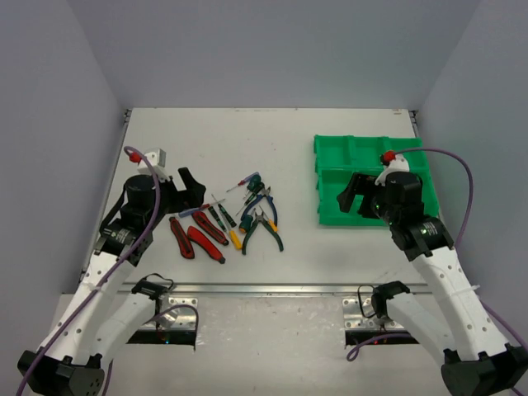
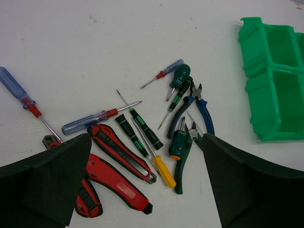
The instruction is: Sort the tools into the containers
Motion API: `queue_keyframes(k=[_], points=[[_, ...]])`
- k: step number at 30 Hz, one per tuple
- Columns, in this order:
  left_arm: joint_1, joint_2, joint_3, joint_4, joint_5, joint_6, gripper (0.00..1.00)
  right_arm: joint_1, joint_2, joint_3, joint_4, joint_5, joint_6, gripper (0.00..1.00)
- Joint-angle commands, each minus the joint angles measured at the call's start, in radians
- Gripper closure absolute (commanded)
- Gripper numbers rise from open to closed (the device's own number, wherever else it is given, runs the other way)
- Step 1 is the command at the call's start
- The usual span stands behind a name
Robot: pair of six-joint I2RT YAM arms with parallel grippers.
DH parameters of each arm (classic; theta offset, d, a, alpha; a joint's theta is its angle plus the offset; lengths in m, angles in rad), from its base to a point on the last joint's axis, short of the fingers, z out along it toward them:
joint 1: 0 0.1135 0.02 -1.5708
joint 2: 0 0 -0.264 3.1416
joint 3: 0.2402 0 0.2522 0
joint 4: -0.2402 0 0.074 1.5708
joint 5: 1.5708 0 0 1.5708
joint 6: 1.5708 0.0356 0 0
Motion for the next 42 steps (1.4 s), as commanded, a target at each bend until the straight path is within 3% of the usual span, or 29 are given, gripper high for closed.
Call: queue_keyframes(k=[1, 4, 6, 11, 16, 20, 24, 26, 27, 39, 42], points=[[0.003, 0.021, 0.002, 0.047, -0.004, -0.010, 0.00, -0.003, -0.001, -0.005, 0.049, -0.029, -0.004, 0.01], [0.006, 0.068, -0.001, 0.056, 0.042, -0.100, 0.00, -0.004, 0.003, -0.017, 0.058, -0.065, 0.003, 0.01], [-0.002, 0.142, -0.024, 0.147, 0.145, -0.170, 0.00, -0.004, -0.004, -0.038, 0.076, -0.105, 0.011, 0.01], [-0.079, 0.426, 0.063, 0.256, 0.075, -0.225, 0.00, -0.004, -0.026, -0.066, 0.072, -0.139, 0.015, 0.01], [-0.172, 0.886, 0.422, 0.191, -0.005, -0.112, 0.05, -0.004, -0.059, -0.067, 0.037, -0.146, 0.016, 0.01], [-0.199, 1.075, 0.531, 0.200, -0.012, -0.065, 0.21, -0.004, -0.088, -0.056, 0.001, -0.147, 0.007, 0.01], [-0.210, 1.202, 0.651, 0.189, -0.028, 0.009, 0.55, -0.004, -0.111, -0.068, -0.015, -0.150, -0.002, 0.01], [-0.210, 1.262, 0.703, 0.170, -0.008, 0.033, 0.69, -0.004, -0.114, -0.082, -0.006, -0.156, 0.000, 0.01], [-0.211, 1.284, 0.735, 0.153, 0.000, 0.042, 0.71, -0.004, -0.113, -0.087, -0.004, -0.164, 0.002, 0.01], [-0.223, 1.401, 0.817, 0.090, 0.000, 0.056, 0.66, -0.004, -0.119, -0.104, -0.005, -0.182, 0.000, 0.01], [-0.233, 1.388, 0.800, 0.096, 0.001, 0.048, 0.59, -0.004, -0.117, -0.108, -0.005, -0.178, -0.003, 0.01]])
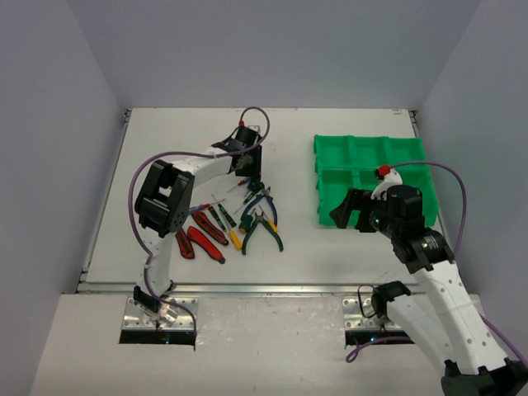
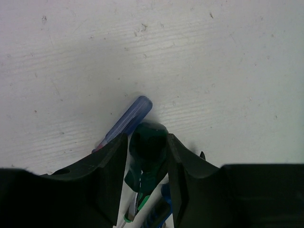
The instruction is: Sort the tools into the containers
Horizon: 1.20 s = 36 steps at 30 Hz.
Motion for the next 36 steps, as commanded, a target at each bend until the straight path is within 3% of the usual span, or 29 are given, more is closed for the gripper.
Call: queue_keyframes(k=[1, 5, 11, 16, 21, 25, 30, 36], points=[[-0.022, -0.008, 0.007, 0.000, 0.000, 0.009, 0.55, -0.004, -0.009, -0.010, 0.024, -0.005, -0.010, 0.01], [-0.027, -0.037, -0.021, 0.017, 0.006, 0.001, 0.46, -0.004, -0.007, -0.017, 0.032, -0.014, -0.010, 0.01], [-0.028, -0.036, -0.045, 0.031, 0.010, 0.003, 0.49, -0.004, -0.005, -0.018, 0.030, -0.016, -0.013, 0.01], [-0.030, -0.028, -0.061, 0.029, -0.012, -0.003, 0.56, -0.004, -0.007, -0.018, 0.030, -0.021, -0.014, 0.01], [-0.030, -0.037, -0.064, 0.034, -0.012, -0.014, 0.81, -0.004, 0.000, -0.012, 0.030, -0.031, -0.016, 0.01], [-0.030, -0.063, -0.063, 0.036, 0.007, -0.018, 0.92, -0.004, 0.006, -0.011, 0.035, -0.037, -0.017, 0.01], [-0.040, -0.176, -0.093, 0.051, 0.022, -0.057, 0.99, -0.005, 0.029, -0.022, 0.078, -0.081, -0.022, 0.01], [-0.066, -0.360, -0.133, 0.084, 0.038, -0.129, 1.00, -0.004, 0.089, -0.056, 0.287, -0.285, 0.020, 0.01]])
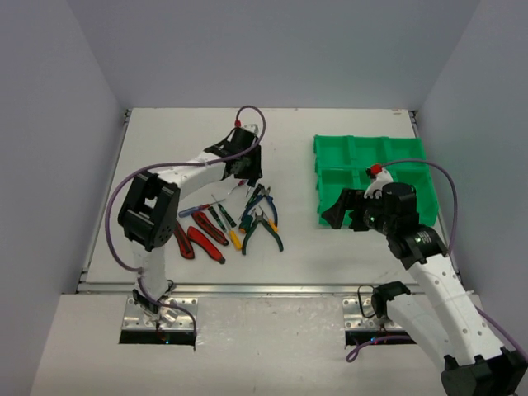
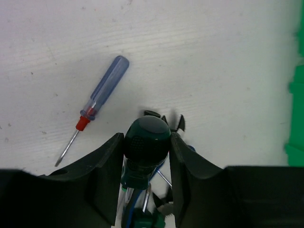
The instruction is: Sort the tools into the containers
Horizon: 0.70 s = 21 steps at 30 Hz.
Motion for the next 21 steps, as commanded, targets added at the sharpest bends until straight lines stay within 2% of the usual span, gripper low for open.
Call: queue_keyframes(k=[1, 3, 5, 8, 13, 15, 18, 21], points=[[-0.033, -0.207, -0.011, 0.084, 0.058, -0.089, 1.00, -0.004, 0.051, -0.025, 0.243, -0.198, 0.034, 0.01], [-0.035, -0.267, -0.042, 0.120, 0.167, -0.136, 1.00, -0.004, 0.086, -0.052, 0.394, -0.305, 0.055, 0.01], [-0.039, -0.331, -0.126, 0.230, 0.293, -0.228, 1.00, -0.003, 0.128, -0.063, 0.541, -0.377, 0.088, 0.01], [-0.070, -0.397, -0.255, 0.444, 0.398, -0.386, 1.00, -0.002, 0.190, -0.056, 0.680, -0.440, 0.152, 0.03], [-0.134, -0.465, -0.342, 0.613, 0.459, -0.542, 1.00, 0.008, 0.284, -0.025, 0.843, -0.520, 0.255, 0.09], [-0.148, -0.473, -0.355, 0.643, 0.460, -0.572, 1.00, 0.025, 0.304, -0.020, 0.886, -0.530, 0.274, 0.10], [-0.162, -0.479, -0.367, 0.692, 0.478, -0.610, 1.00, 0.062, 0.325, 0.007, 0.867, -0.485, 0.256, 0.13], [-0.171, -0.473, -0.381, 0.749, 0.502, -0.651, 1.00, 0.079, 0.347, 0.010, 0.859, -0.465, 0.252, 0.23]])
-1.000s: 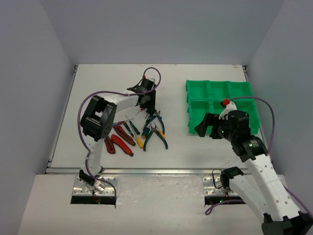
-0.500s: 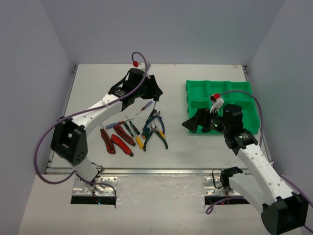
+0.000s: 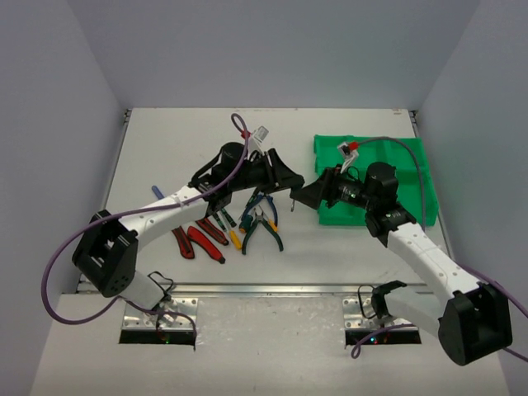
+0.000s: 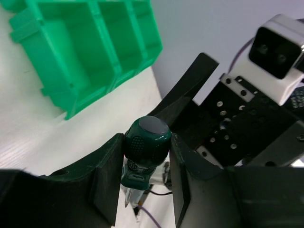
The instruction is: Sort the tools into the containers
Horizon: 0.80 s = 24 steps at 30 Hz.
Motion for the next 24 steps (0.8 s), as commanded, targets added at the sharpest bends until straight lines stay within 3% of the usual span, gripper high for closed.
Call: queue_keyframes(k=[1, 2, 4, 8, 9, 10, 11, 12, 13, 15, 18, 19, 22, 24], points=[[-0.010, -0.049, -0.012, 0.220, 0.061, -0.120, 1.00, 0.029, 0.024, 0.053, 0.098, 0.000, 0.012, 0.26], [-0.011, -0.049, -0.016, 0.224, 0.061, -0.123, 1.00, 0.032, 0.029, 0.052, 0.103, -0.002, 0.012, 0.26], [-0.020, -0.045, -0.022, 0.243, 0.058, -0.133, 1.00, 0.039, 0.037, 0.044, 0.136, -0.017, 0.024, 0.44], [-0.029, -0.038, -0.030, 0.256, 0.057, -0.136, 0.97, 0.042, 0.030, 0.034, 0.156, -0.011, 0.032, 0.99], [-0.029, -0.041, -0.029, 0.246, 0.052, -0.125, 0.89, 0.042, 0.025, 0.035, 0.145, 0.001, 0.024, 1.00], [-0.029, -0.047, -0.027, 0.226, 0.045, -0.104, 0.70, 0.042, 0.020, 0.041, 0.126, 0.018, 0.011, 1.00], [-0.029, -0.057, -0.023, 0.207, 0.033, -0.088, 0.40, 0.042, 0.017, 0.050, 0.094, 0.046, 0.002, 1.00], [-0.029, -0.067, -0.013, 0.153, -0.009, -0.046, 0.17, 0.042, 0.013, 0.056, 0.070, 0.090, -0.013, 1.00], [-0.029, -0.086, 0.001, 0.103, -0.041, -0.010, 0.06, 0.042, 0.015, 0.081, 0.029, 0.123, -0.026, 1.00], [-0.028, -0.110, 0.039, -0.006, -0.111, 0.062, 0.00, 0.042, 0.026, 0.124, -0.088, 0.199, -0.058, 1.00], [-0.028, -0.187, 0.158, -0.359, -0.463, 0.215, 0.00, 0.039, 0.111, 0.283, -0.362, 0.468, -0.176, 1.00], [-0.028, -0.215, 0.170, -0.424, -0.566, 0.233, 0.00, 0.037, 0.140, 0.287, -0.425, 0.475, -0.204, 1.00], [-0.028, -0.316, 0.149, -0.543, -0.891, 0.291, 0.00, 0.005, 0.253, 0.428, -0.576, 0.686, -0.284, 1.00], [-0.026, -0.371, 0.130, -0.576, -0.936, 0.337, 0.00, -0.052, 0.357, 0.516, -0.619, 0.736, -0.305, 1.00]])
